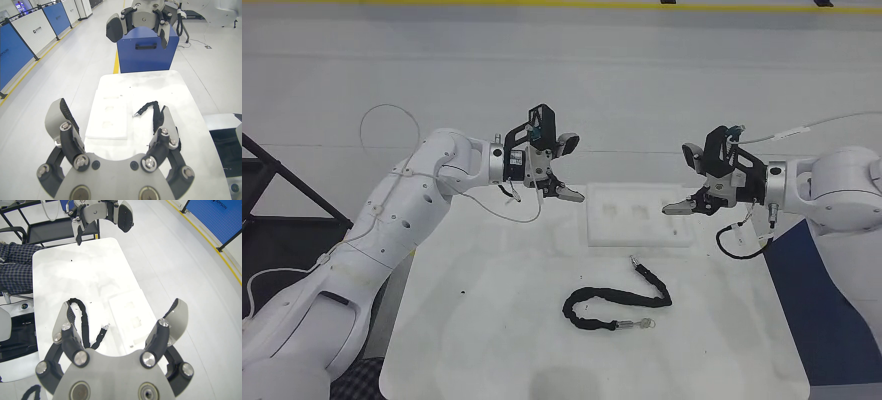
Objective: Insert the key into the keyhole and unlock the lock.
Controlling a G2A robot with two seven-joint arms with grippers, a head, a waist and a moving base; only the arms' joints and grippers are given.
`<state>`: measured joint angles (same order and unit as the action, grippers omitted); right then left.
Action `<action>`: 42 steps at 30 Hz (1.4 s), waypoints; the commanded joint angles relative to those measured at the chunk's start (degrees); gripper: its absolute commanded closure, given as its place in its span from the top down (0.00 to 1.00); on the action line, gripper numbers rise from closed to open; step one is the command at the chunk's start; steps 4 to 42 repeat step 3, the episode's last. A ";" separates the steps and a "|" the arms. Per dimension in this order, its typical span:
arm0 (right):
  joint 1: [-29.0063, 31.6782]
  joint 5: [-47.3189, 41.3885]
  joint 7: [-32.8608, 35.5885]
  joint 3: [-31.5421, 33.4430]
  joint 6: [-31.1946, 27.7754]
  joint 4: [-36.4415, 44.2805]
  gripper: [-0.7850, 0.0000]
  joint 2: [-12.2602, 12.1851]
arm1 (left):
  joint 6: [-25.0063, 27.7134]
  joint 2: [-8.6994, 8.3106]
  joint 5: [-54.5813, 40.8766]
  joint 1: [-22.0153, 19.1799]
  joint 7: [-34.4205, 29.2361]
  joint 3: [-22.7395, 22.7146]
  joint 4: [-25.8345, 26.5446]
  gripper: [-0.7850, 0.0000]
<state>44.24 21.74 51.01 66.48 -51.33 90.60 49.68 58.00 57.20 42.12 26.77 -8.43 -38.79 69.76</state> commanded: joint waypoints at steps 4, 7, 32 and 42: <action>0.00 0.00 0.00 0.00 0.00 0.00 1.00 0.00 | 0.00 0.00 0.00 0.00 0.00 0.00 0.00 1.00; 0.00 0.00 0.00 0.00 0.00 0.00 1.00 0.00 | 0.00 0.00 0.00 0.00 0.00 0.00 0.00 1.00; 0.00 0.00 0.00 0.00 0.00 0.00 1.00 0.00 | 0.00 0.00 0.00 0.00 0.00 0.00 0.00 1.00; 0.00 0.00 0.00 0.00 0.00 0.00 1.00 0.00 | 0.00 0.00 0.00 0.00 0.00 0.00 0.00 1.00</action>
